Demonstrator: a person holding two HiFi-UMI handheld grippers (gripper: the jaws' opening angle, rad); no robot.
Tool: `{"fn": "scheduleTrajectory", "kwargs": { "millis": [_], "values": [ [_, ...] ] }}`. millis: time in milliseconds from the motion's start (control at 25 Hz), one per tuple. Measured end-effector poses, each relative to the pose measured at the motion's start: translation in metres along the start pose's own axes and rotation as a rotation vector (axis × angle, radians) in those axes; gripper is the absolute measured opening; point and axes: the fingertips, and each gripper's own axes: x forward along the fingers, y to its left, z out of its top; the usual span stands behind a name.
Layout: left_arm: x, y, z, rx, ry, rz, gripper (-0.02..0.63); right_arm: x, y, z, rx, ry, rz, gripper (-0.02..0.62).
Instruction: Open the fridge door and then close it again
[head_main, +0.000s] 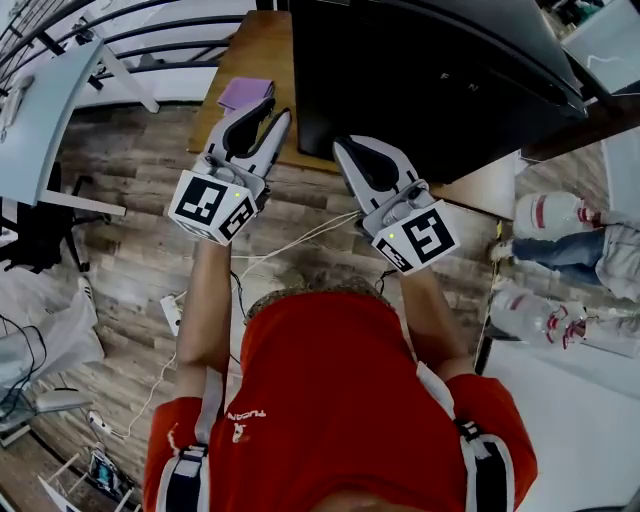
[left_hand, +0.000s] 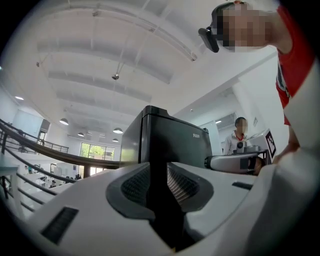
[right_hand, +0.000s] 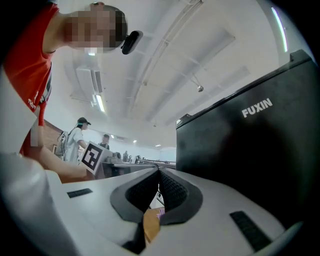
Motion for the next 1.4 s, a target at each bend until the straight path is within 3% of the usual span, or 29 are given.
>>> {"fn": "scheduleTrajectory", "kwargs": {
  "millis": [400, 720, 1080, 1400],
  "values": [
    [0.043, 0.022, -0.017, -0.006, 0.048, -0.187, 0.19, 0.014, -0.014, -0.009, -0.01, 0.026, -0.057, 0.026],
    [0.06, 0.019, -0.022, -0.016, 0.064, -0.276, 0.201, 0.008, -0.02, -0.008, -0.01, 0.03, -0.07, 0.026],
    [0.073, 0.014, -0.025, -0.041, 0.061, -0.354, 0.201, 0.007, -0.027, -0.007, -0.006, 0.045, -0.063, 0.026],
    [0.073, 0.015, -0.025, -0.041, 0.061, -0.346, 0.198, 0.002, -0.025, -0.011, 0.01, 0.054, -0.07, 0.026]
  ]
}}
